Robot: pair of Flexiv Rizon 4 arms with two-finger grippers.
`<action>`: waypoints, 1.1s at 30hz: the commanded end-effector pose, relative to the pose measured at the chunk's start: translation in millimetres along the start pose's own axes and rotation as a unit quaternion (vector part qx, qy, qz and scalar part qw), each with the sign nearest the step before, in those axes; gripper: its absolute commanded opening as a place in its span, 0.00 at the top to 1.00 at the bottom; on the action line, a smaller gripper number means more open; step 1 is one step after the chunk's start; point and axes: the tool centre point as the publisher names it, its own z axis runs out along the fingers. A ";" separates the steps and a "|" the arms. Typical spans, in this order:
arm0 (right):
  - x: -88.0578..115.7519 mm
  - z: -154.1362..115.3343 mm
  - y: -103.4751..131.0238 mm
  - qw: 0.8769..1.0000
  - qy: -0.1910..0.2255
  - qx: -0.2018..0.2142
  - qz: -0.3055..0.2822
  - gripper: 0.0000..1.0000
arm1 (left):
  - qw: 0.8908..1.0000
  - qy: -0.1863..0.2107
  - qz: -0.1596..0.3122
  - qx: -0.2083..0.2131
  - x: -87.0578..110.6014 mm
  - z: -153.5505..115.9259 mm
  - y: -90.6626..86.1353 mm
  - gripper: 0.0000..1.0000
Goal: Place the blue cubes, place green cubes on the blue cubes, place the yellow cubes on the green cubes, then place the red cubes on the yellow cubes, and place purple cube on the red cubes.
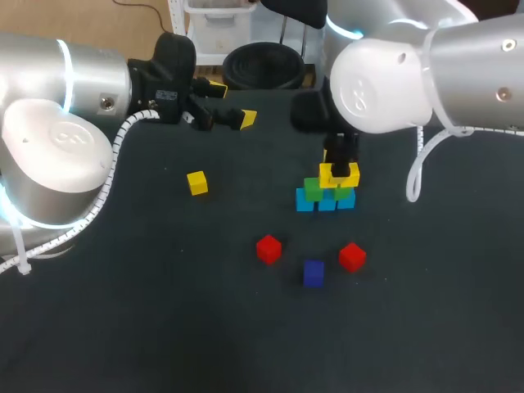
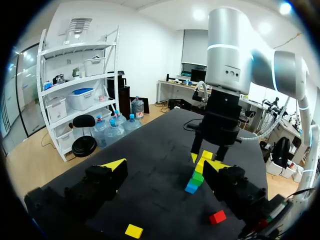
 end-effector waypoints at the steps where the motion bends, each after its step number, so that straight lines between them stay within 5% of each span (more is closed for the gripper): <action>1: -0.7 -1.4 -1.5 1.000 -0.001 0.001 0.001 0.00 | 1.000 -0.004 0.001 0.000 1.5 0.2 0.5 0.00; 9: 0.8 -23.9 -2.1 1.000 -0.021 0.010 0.015 0.00 | 1.000 -0.004 0.001 0.000 1.5 0.2 0.5 0.00; 17: 28.7 -58.2 -5.0 0.993 -0.074 0.043 0.075 0.00 | 1.000 -0.004 0.001 0.000 1.5 0.2 0.5 0.00; 33: 83.5 -87.6 -15.3 0.942 -0.232 0.119 0.210 0.00 | 1.000 -0.004 0.001 0.000 1.5 0.2 0.5 0.00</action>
